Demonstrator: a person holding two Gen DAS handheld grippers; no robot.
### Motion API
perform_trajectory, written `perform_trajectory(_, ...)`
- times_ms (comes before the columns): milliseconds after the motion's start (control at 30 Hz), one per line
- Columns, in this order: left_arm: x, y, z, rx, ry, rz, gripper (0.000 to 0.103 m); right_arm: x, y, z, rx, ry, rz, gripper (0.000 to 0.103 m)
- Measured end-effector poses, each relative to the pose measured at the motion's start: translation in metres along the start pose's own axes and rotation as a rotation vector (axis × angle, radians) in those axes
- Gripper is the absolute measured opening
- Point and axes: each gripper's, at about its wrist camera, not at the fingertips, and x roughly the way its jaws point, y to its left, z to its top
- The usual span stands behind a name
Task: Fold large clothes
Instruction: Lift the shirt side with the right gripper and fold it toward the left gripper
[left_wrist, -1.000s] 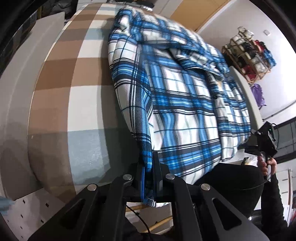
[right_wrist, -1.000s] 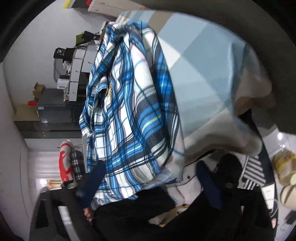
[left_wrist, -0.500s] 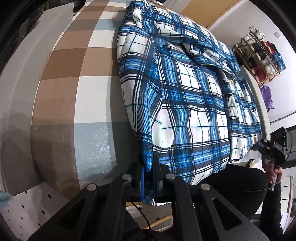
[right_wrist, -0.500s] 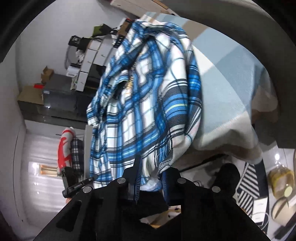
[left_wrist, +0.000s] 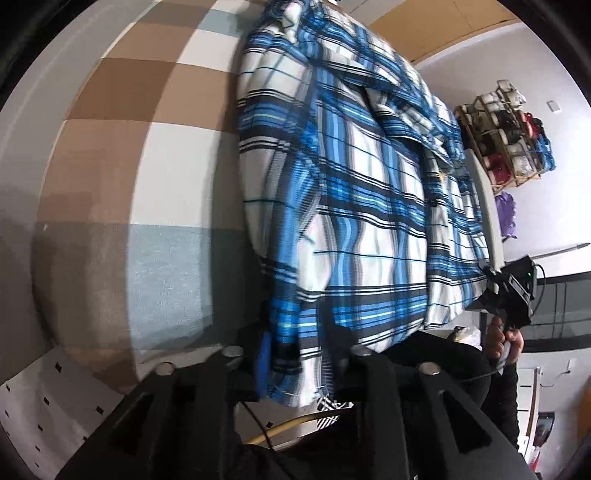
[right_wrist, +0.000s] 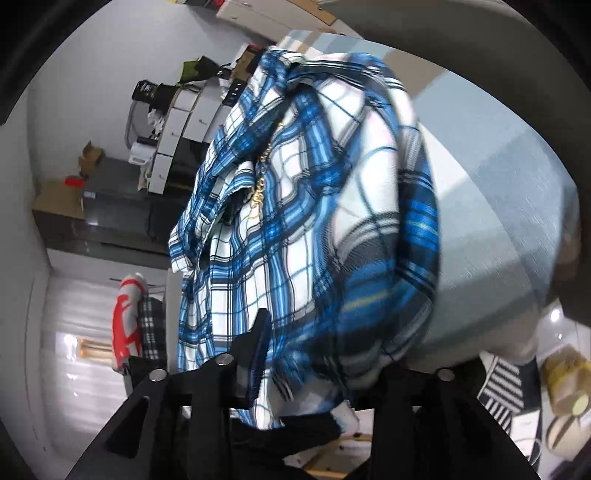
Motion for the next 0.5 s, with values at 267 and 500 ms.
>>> perform_trajectory(267,0.01,-0.032,0.007,0.102,0.016,0.039,0.059,0.012,0.007,0.008,0.002,-0.029,0.012,0.033)
perform_trajectory(500,0.017,-0.035,0.002,0.147,0.05,0.163,0.002,-0.009,0.015,0.013,-0.062,-0.113,0.021,0.011)
